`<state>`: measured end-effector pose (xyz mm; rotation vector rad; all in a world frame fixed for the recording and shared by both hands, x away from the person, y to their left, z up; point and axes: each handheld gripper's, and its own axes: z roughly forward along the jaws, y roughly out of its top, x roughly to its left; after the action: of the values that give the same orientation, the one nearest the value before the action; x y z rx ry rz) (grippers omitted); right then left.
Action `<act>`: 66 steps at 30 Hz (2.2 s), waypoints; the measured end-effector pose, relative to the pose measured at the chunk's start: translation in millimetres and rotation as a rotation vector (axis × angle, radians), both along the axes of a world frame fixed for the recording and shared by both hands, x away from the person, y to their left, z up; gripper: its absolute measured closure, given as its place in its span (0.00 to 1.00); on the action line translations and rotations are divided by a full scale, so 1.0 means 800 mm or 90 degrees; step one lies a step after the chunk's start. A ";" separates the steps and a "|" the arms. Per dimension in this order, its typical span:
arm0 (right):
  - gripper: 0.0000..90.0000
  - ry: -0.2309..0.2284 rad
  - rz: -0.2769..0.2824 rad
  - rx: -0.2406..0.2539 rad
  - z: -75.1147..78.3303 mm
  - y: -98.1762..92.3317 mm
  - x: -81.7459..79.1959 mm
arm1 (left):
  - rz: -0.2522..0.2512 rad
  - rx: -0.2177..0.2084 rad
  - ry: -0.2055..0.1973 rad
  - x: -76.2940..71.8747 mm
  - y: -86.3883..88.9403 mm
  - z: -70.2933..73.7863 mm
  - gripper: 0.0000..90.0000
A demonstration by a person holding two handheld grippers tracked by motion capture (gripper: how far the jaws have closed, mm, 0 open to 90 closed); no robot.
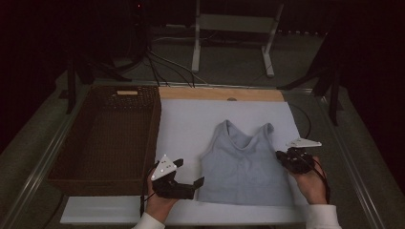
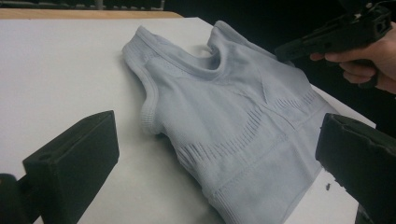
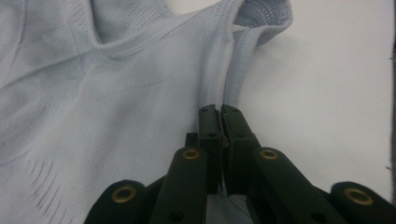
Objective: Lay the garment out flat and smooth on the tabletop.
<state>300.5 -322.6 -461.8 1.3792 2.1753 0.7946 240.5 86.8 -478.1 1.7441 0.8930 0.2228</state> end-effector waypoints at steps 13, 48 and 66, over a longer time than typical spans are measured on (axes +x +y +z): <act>0.98 -0.003 -0.033 -0.008 -0.003 -0.032 -0.025 | -0.005 -0.002 -0.002 0.000 -0.001 0.000 0.01; 0.41 0.015 -0.066 0.027 -0.023 -0.029 -0.077 | -0.011 0.023 -0.003 0.000 -0.011 0.000 0.03; 0.93 0.005 -0.059 0.010 -0.024 -0.028 -0.077 | -0.020 0.075 0.029 0.016 -0.041 -0.010 0.30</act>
<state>238.5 -344.6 -481.1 1.4815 2.0979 0.7753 253.5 53.7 -485.8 1.8779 0.9002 0.2190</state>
